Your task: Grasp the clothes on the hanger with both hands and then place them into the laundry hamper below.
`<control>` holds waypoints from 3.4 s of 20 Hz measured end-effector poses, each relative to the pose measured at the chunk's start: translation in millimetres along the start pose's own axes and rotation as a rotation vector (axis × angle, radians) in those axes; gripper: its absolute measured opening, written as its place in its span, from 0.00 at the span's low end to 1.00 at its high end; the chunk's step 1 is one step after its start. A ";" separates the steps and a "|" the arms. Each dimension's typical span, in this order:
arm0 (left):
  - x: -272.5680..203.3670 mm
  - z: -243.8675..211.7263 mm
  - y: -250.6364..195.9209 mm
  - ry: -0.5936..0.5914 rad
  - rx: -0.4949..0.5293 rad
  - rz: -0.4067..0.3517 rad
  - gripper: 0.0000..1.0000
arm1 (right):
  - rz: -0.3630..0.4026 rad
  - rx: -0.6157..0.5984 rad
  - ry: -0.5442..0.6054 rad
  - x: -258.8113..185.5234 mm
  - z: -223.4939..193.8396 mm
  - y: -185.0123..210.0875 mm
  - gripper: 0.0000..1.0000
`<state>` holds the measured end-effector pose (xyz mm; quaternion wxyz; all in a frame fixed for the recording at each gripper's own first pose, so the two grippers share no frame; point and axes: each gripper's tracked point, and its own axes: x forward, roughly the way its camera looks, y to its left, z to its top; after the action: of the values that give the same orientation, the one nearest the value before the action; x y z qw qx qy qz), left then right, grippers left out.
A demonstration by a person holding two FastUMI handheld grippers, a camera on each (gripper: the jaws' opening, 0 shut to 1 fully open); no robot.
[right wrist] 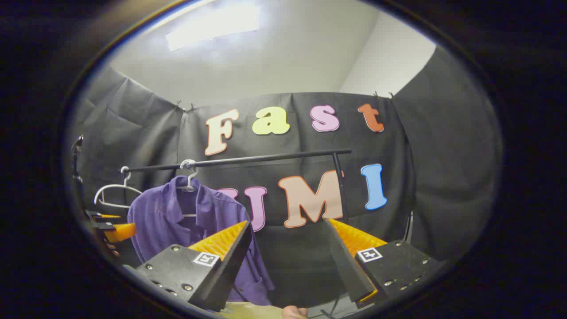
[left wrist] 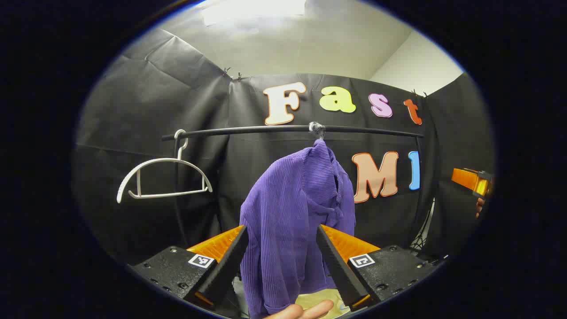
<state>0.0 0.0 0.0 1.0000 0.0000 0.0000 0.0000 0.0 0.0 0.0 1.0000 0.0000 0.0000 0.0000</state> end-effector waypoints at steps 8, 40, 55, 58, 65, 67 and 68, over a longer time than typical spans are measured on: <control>-8.0 12.1 -3.2 -0.025 -0.009 -0.012 0.92 | 0.026 -0.085 0.068 -6.8 -6.6 15.8 0.98; 126.9 -37.6 -65.8 0.025 0.081 0.167 0.95 | 0.236 0.012 0.257 103.9 -121.0 65.7 0.98; 149.9 -44.8 -26.9 -0.035 0.062 0.139 0.00 | 0.376 0.009 0.264 128.1 -141.4 147.9 0.98; 133.9 -42.6 -42.1 -0.040 -0.003 0.031 0.00 | 0.368 -0.008 0.290 140.4 -158.2 158.9 0.98; 84.9 -83.9 -53.4 0.001 0.017 0.027 0.00 | 0.401 0.086 0.273 151.7 -180.6 174.0 0.99; 80.2 -100.7 -53.0 0.017 0.058 0.094 0.20 | 0.400 0.087 0.276 154.5 -186.0 172.2 0.98; 77.8 -106.1 -51.9 0.017 0.080 0.137 0.40 | 0.402 0.092 0.285 155.1 -189.3 171.5 0.98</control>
<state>77.8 -51.9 -106.1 0.9968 0.0399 0.0084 0.0684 155.1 171.5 -189.3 0.9687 0.0456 0.1410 0.1991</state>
